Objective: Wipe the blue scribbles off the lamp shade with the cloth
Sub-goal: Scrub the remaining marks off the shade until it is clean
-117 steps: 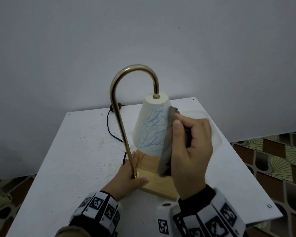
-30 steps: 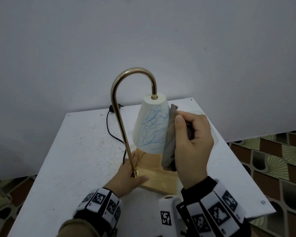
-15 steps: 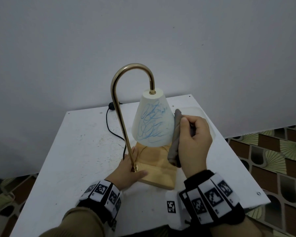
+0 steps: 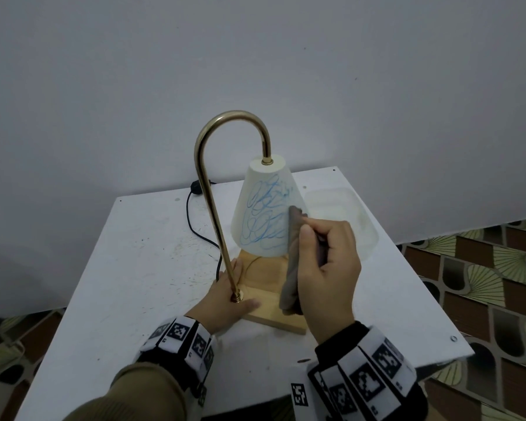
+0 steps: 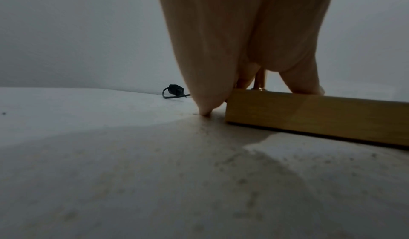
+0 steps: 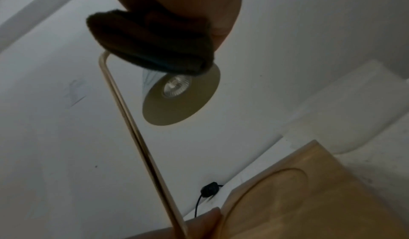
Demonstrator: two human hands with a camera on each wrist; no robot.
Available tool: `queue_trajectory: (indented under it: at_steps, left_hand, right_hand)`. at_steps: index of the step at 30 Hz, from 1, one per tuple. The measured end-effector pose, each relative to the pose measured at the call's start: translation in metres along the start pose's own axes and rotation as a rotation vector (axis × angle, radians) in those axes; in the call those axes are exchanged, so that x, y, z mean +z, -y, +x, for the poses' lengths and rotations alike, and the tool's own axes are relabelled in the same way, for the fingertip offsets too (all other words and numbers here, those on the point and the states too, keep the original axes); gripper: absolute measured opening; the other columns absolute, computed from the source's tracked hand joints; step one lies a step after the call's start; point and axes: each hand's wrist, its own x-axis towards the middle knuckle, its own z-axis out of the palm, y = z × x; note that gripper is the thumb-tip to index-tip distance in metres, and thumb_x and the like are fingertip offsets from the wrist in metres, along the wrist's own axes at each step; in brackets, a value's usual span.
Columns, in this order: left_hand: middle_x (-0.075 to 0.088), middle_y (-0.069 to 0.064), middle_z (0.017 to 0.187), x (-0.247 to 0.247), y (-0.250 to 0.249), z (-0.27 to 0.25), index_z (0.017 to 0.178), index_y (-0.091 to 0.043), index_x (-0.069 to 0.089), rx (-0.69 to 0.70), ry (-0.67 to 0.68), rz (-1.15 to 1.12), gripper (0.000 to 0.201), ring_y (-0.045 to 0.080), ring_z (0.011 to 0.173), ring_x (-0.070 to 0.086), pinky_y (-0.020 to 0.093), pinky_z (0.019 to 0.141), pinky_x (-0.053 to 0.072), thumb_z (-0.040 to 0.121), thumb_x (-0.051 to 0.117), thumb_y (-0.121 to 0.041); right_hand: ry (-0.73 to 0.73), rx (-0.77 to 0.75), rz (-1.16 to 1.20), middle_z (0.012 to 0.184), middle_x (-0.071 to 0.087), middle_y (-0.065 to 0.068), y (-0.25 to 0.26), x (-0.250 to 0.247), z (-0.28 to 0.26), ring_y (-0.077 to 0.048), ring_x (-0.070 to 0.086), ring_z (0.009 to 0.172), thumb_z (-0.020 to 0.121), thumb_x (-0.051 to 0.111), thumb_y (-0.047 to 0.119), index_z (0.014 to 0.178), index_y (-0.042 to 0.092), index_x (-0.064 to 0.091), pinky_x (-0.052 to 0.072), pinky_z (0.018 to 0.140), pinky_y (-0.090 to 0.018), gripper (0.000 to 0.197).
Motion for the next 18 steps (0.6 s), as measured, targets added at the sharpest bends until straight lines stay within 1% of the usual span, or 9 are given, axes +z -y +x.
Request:
queue_trajectory:
  at_steps: [3,6,9,11,13,15,16,17,18]
  left_hand:
    - [-0.009,-0.007,0.157,0.0,-0.001,-0.001,0.149,-0.02,-0.007,0.028,0.007,0.004,0.11,0.012,0.145,-0.007,0.034,0.119,0.003,0.071,0.06,-0.058]
    - [-0.009,-0.008,0.157,0.0,0.0,-0.002,0.15,-0.02,-0.006,0.025,0.005,0.004,0.107,0.011,0.145,-0.007,0.032,0.119,0.002,0.075,0.061,-0.055]
    - [-0.007,-0.009,0.157,0.0,-0.001,-0.001,0.15,-0.019,-0.004,0.037,-0.011,0.005,0.104,0.011,0.145,-0.007,0.033,0.119,0.002,0.079,0.064,-0.053]
    - [-0.005,-0.013,0.155,-0.001,-0.001,-0.001,0.15,-0.021,-0.004,0.022,-0.004,0.008,0.111,0.01,0.145,-0.006,0.037,0.12,0.004,0.072,0.062,-0.063]
    - [-0.001,-0.015,0.156,-0.002,0.004,0.0,0.151,-0.025,0.004,0.039,-0.016,-0.02,0.112,0.012,0.145,-0.001,0.041,0.12,0.01,0.066,0.061,-0.07]
    - [0.021,-0.003,0.154,-0.001,0.004,0.002,0.146,-0.029,0.02,0.058,-0.032,-0.078,0.102,0.022,0.143,0.019,0.048,0.116,0.023,0.066,0.066,-0.072]
    - [0.027,-0.001,0.151,-0.001,0.006,0.004,0.144,-0.028,0.024,0.066,-0.052,-0.071,0.101,0.024,0.141,0.024,0.049,0.114,0.027,0.064,0.067,-0.072]
    - [0.024,-0.006,0.153,-0.001,0.007,0.004,0.144,-0.031,0.022,0.069,-0.047,-0.056,0.102,0.02,0.143,0.022,0.047,0.115,0.025,0.063,0.068,-0.071]
    - [0.014,-0.013,0.155,0.0,0.008,0.005,0.147,-0.032,0.016,0.06,-0.037,-0.055,0.104,0.015,0.144,0.013,0.044,0.118,0.019,0.065,0.069,-0.067]
  right_hand:
    - [-0.046,0.089,-0.003,0.083,0.057,-0.004,-0.011,-0.003,0.008,-0.012,0.055,0.08,0.088,0.05,0.019,0.082,0.026,0.054,0.041,0.072,-0.015,0.011]
    - [-0.066,0.185,-0.006,0.083,0.059,-0.006,-0.018,-0.002,0.028,-0.016,0.054,0.078,0.087,0.051,0.019,0.076,0.03,0.052,0.041,0.071,-0.021,0.016]
    - [-0.067,0.145,0.011,0.081,0.057,0.002,-0.007,0.007,0.048,-0.01,0.052,0.076,0.088,0.054,0.012,0.075,0.03,0.053,0.042,0.07,-0.018,0.023]
    - [-0.068,0.098,0.053,0.08,0.054,0.007,0.005,0.013,0.047,-0.008,0.051,0.076,0.088,0.053,0.014,0.076,0.032,0.053,0.043,0.069,-0.017,0.021]
    - [-0.052,0.044,0.07,0.082,0.054,0.006,0.014,0.014,0.035,-0.002,0.05,0.077,0.088,0.053,0.014,0.079,0.029,0.053,0.041,0.07,-0.013,0.018]
    - [-0.012,-0.013,0.052,0.084,0.054,0.0,0.016,0.011,0.018,0.001,0.051,0.079,0.088,0.053,0.01,0.084,0.02,0.057,0.039,0.072,-0.008,0.011]
    - [0.014,-0.032,0.036,0.085,0.054,-0.002,0.015,0.008,0.01,0.002,0.051,0.081,0.088,0.054,0.008,0.087,0.014,0.06,0.038,0.073,-0.006,0.008]
    - [0.032,-0.043,0.019,0.085,0.055,-0.004,0.012,0.006,0.004,0.002,0.051,0.081,0.088,0.055,0.007,0.088,0.011,0.061,0.038,0.073,-0.006,0.007]
    - [0.039,-0.049,0.003,0.085,0.055,-0.005,0.009,0.004,-0.001,0.003,0.052,0.082,0.087,0.055,0.007,0.089,0.01,0.062,0.038,0.074,-0.005,0.007]
